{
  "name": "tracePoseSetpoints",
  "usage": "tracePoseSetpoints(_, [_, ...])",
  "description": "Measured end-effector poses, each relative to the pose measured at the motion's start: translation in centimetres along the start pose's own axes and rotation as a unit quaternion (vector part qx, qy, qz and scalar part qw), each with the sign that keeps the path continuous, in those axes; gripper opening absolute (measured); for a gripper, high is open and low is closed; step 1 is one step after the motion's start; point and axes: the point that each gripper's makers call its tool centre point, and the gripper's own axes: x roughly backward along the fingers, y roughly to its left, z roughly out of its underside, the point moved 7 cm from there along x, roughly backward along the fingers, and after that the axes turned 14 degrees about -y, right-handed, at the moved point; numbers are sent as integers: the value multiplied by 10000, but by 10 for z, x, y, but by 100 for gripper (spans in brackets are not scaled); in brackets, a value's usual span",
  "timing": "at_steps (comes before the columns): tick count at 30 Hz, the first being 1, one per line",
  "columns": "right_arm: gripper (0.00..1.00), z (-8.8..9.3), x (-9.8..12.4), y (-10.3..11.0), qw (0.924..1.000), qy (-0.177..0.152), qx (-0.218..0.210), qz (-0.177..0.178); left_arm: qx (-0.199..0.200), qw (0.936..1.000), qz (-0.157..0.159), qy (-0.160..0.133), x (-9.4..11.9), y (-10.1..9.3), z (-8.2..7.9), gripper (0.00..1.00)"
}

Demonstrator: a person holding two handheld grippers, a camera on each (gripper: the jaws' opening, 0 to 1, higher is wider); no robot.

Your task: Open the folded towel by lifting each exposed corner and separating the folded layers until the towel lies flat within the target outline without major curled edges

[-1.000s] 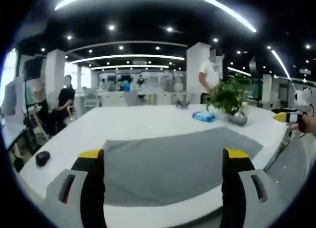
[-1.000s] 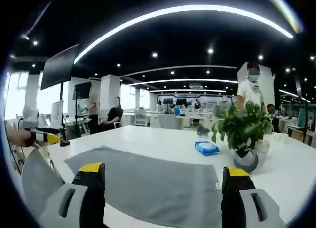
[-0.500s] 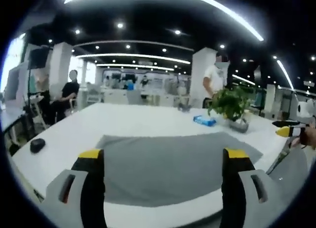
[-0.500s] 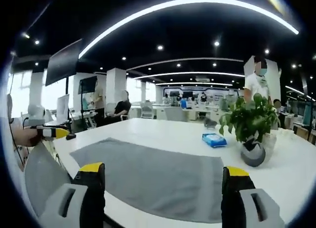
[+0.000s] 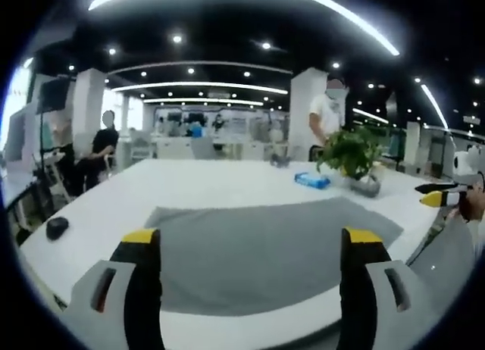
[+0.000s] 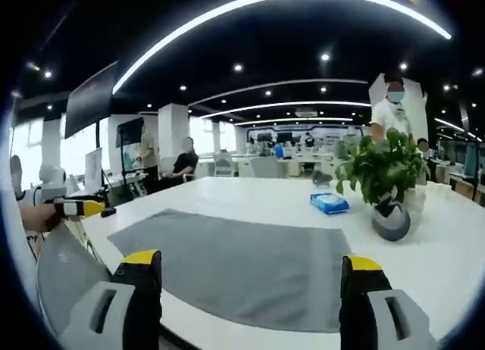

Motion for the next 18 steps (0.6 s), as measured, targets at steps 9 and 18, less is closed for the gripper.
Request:
tracePoseSetpoints(9, [100, 1, 0, 1, 9999, 29, 78, 84, 16, 10000, 20, 38, -1, -3, 2, 96])
tracePoseSetpoints(18, [100, 2, 0, 1, 9999, 42, 42, 151, -73, 9999, 78, 84, -2, -4, 4, 95])
